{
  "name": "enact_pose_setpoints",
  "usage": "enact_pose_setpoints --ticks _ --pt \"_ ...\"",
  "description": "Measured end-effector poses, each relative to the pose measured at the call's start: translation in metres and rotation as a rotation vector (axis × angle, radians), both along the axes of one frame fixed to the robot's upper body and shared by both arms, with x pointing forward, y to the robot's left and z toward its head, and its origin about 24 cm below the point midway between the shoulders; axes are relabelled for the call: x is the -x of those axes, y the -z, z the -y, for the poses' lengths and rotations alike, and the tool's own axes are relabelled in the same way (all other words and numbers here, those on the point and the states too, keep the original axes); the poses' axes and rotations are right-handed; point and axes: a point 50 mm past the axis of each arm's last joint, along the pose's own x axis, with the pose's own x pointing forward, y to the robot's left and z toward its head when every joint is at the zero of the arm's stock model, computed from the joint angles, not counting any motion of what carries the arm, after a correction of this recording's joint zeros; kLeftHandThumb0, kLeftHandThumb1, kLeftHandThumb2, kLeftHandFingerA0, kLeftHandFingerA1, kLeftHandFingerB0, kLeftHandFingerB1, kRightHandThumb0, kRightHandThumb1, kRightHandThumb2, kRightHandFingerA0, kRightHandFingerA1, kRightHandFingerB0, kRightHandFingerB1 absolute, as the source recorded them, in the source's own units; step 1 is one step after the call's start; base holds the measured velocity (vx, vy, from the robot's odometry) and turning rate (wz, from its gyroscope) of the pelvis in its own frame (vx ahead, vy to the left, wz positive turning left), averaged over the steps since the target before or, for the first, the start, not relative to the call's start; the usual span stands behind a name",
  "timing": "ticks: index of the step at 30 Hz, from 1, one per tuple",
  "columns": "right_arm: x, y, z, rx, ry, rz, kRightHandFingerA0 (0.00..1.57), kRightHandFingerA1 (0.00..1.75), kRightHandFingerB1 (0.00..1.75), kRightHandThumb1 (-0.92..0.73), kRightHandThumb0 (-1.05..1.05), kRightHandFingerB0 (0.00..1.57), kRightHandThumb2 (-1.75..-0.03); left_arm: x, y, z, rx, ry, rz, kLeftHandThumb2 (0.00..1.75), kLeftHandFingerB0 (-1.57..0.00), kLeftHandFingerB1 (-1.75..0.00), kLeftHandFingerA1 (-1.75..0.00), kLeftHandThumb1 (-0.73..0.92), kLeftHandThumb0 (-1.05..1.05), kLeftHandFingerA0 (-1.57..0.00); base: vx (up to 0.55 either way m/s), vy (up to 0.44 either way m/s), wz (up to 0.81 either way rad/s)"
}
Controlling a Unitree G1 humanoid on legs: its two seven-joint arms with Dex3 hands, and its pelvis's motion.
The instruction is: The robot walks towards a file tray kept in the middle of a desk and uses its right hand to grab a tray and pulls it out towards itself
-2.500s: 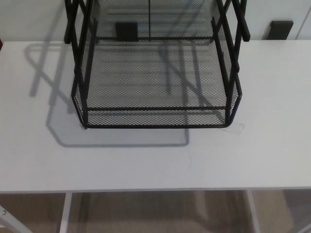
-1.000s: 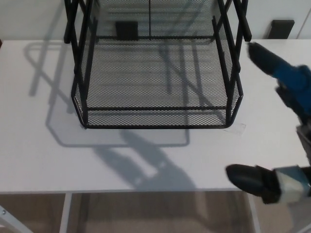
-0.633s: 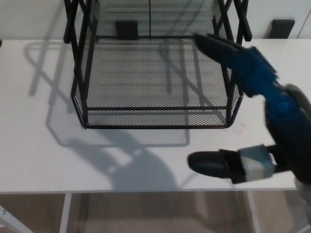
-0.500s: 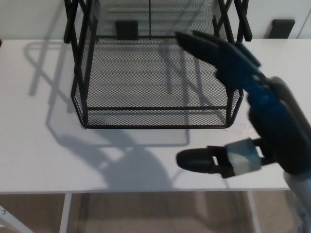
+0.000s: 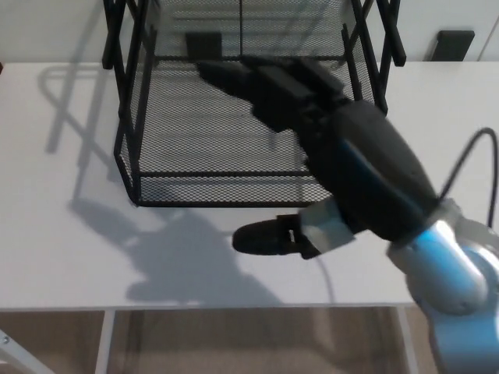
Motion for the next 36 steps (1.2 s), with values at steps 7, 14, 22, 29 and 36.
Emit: enact_pose_setpoints --ticks 7,14,22,29,36 --pt "-0.006 0.011 -0.016 0.113 0.019 -0.030 0.01 0.27 0.37 -0.25 -0.74 0.08 -0.63 -0.001 0.000 0.002 -0.001 0.018 -0.005 0.62 -0.27 -0.39 -0.44 0.23 -0.53 -0.35 0.00 0.000 0.00" --pt "-0.008 0.028 -0.029 0.231 0.049 -0.067 0.00 0.36 0.40 -0.21 -0.43 0.00 -0.76 -0.002 0.001 0.003 -0.004 0.043 -0.016 0.50 -0.31 -0.32 -0.37 0.26 -0.42 -0.39 0.00 0.000 0.00" --pt "-0.010 0.047 -0.040 0.359 0.108 -0.093 0.00 0.30 0.19 -0.34 -0.63 0.02 -0.82 -0.004 0.001 0.006 -0.007 0.074 -0.018 0.49 -0.32 -0.32 -0.37 0.25 -0.43 -0.40 0.00 0.000 0.00" --pt "-0.011 0.060 -0.045 0.454 0.179 -0.084 0.00 0.08 0.06 -0.32 -0.87 0.04 -0.70 -0.005 0.002 0.008 -0.009 0.099 -0.023 0.49 -0.30 -0.31 -0.37 0.27 -0.43 -0.38 0.00 0.000 0.00" --pt "-0.011 0.069 -0.048 0.529 0.256 -0.048 0.00 0.32 0.18 -0.35 -0.65 0.00 -0.84 -0.006 0.003 0.011 -0.011 0.125 -0.030 0.60 -0.29 -0.36 -0.41 0.23 -0.54 -0.38 0.00 0.000 0.00"
